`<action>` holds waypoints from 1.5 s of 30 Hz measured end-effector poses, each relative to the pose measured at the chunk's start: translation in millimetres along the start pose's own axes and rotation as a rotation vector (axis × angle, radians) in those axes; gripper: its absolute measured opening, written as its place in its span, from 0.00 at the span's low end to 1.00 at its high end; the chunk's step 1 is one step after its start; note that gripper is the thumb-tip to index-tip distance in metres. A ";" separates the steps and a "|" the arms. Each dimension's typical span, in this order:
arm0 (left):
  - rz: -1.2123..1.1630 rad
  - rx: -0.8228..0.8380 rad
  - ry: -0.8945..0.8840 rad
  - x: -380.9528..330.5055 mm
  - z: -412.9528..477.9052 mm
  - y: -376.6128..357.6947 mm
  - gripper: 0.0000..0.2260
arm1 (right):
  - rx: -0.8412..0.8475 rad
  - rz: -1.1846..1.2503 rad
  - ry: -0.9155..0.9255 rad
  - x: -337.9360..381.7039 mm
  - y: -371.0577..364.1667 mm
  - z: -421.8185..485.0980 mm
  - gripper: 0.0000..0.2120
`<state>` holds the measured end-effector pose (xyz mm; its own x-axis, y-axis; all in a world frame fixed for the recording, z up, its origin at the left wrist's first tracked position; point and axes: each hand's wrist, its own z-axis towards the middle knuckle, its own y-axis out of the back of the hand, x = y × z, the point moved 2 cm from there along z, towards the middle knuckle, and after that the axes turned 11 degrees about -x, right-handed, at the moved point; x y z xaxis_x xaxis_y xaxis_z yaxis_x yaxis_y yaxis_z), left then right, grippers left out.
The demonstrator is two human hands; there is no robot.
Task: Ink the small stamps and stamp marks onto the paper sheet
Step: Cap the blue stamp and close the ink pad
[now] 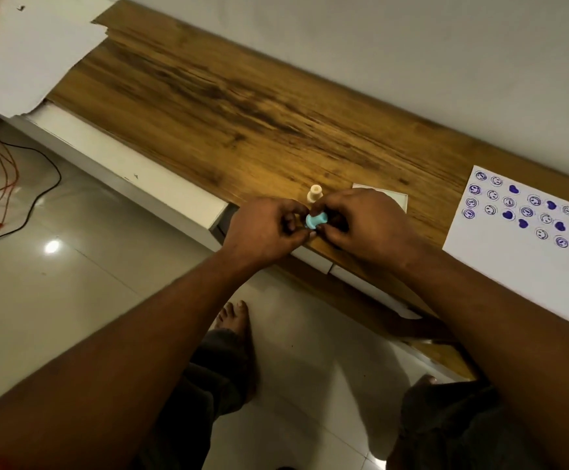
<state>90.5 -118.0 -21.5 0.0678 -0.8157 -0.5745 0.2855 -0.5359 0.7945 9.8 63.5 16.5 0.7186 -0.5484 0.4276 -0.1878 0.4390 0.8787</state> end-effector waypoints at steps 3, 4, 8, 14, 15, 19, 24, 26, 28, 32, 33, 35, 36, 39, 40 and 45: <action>0.025 0.000 -0.007 -0.6 0.5 -0.3 0.17 | 0.045 -0.110 0.063 5.2 0.9 4.2 0.16; 0.032 0.004 -0.007 -0.8 0.5 -0.7 0.17 | 0.066 -0.142 0.084 7.5 0.6 5.6 0.16; 0.043 0.016 -0.007 -4.6 0.8 -1.1 0.14 | 0.096 -0.238 0.129 15.7 -2.2 9.3 0.13; 0.055 0.001 -0.016 -7.4 2.7 0.7 0.08 | 0.140 -0.429 0.145 25.0 -9.3 15.1 0.12; 0.061 -0.002 -0.015 -7.5 2.8 0.7 0.08 | 0.145 -0.447 0.148 26.8 -8.5 16.0 0.12; 0.072 0.000 -0.017 -8.7 3.7 2.1 0.09 | 0.133 -0.452 0.146 28.3 -4.5 15.6 0.11; 0.082 0.013 0.006 -4.1 2.5 6.0 0.15 | 0.078 -0.329 0.124 26.1 6.4 7.9 0.18; 0.067 0.013 0.008 -4.0 1.0 6.6 0.16 | -0.050 -0.284 0.129 25.1 20.4 6.1 0.21; 0.067 0.010 0.011 -5.6 0.4 6.9 0.17 | -0.169 -0.232 0.082 18.7 36.2 5.0 0.20; 0.097 0.027 0.017 -9.7 0.1 7.8 0.18 | -0.229 -0.077 -0.138 -15.4 56.3 -1.2 0.16; 0.112 0.033 0.018 -10.9 0.1 8.4 0.18 | -0.247 -0.025 -0.191 -26.4 59.9 -3.6 0.16; 0.171 0.011 0.008 -14.4 1.7 11.9 0.16 | -0.274 0.023 -0.276 -49.3 63.3 -8.5 0.16; 0.213 -0.022 -0.002 -17.4 2.7 15.9 0.15 | -0.261 0.024 -0.311 -60.3 62.7 -11.0 0.17; 0.301 -0.128 -0.055 -35.8 0.5 31.4 0.12 | -0.133 -0.018 -0.378 -85.4 54.5 -18.9 0.26; 0.316 -0.133 -0.087 -46.7 -3.3 34.2 0.12 | -0.097 -0.036 -0.384 -90.9 51.7 -21.3 0.30; 0.385 0.076 -0.285 -108.2 -45.5 8.4 0.14 | 0.032 -0.111 -0.367 -98.7 42.5 -25.3 0.33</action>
<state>129.1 -24.3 38.5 -0.1132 -0.9793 -0.1679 0.2195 -0.1895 0.9570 -52.2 154.2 6.3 0.4490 -0.8124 0.3720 -0.1474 0.3433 0.9276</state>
